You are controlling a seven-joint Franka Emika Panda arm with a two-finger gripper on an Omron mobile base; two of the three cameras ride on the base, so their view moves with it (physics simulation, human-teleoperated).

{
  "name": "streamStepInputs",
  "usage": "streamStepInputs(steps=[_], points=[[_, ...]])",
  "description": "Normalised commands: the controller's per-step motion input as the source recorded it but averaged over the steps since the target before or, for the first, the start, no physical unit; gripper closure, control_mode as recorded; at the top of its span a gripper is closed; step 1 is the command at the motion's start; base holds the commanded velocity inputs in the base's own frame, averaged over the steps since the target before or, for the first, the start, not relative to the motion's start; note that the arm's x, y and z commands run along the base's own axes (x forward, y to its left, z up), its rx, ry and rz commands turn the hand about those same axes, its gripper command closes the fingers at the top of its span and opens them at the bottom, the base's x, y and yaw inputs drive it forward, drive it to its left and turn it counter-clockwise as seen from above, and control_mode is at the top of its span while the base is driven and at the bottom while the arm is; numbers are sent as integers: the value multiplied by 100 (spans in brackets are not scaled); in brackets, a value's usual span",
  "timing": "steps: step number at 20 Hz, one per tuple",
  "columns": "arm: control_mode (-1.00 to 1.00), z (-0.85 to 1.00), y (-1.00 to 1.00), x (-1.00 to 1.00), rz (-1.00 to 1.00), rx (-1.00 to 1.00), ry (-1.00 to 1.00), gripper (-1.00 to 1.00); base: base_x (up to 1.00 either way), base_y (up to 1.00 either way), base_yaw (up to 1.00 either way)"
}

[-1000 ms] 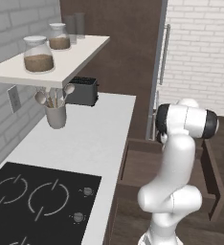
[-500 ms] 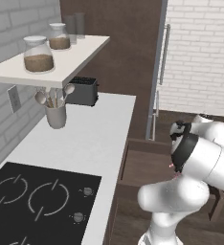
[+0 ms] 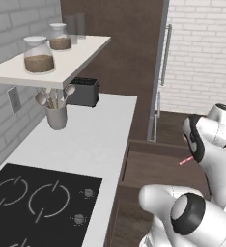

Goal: Take a straw from the drawer in front and place it inside the glass cup on the dining counter.

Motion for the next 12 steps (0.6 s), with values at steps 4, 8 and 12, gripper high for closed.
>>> streamStepInputs(steps=[4, 8, 12], points=[[-100, 100, 0, -45, 0, 0, 0, 100, 0, 0, 0], [-100, 100, 0, -42, 2, -1, 0, 100, 0, 0, 0], [-100, 99, 0, -41, 4, -2, -2, 100, 0, 0, 0]])
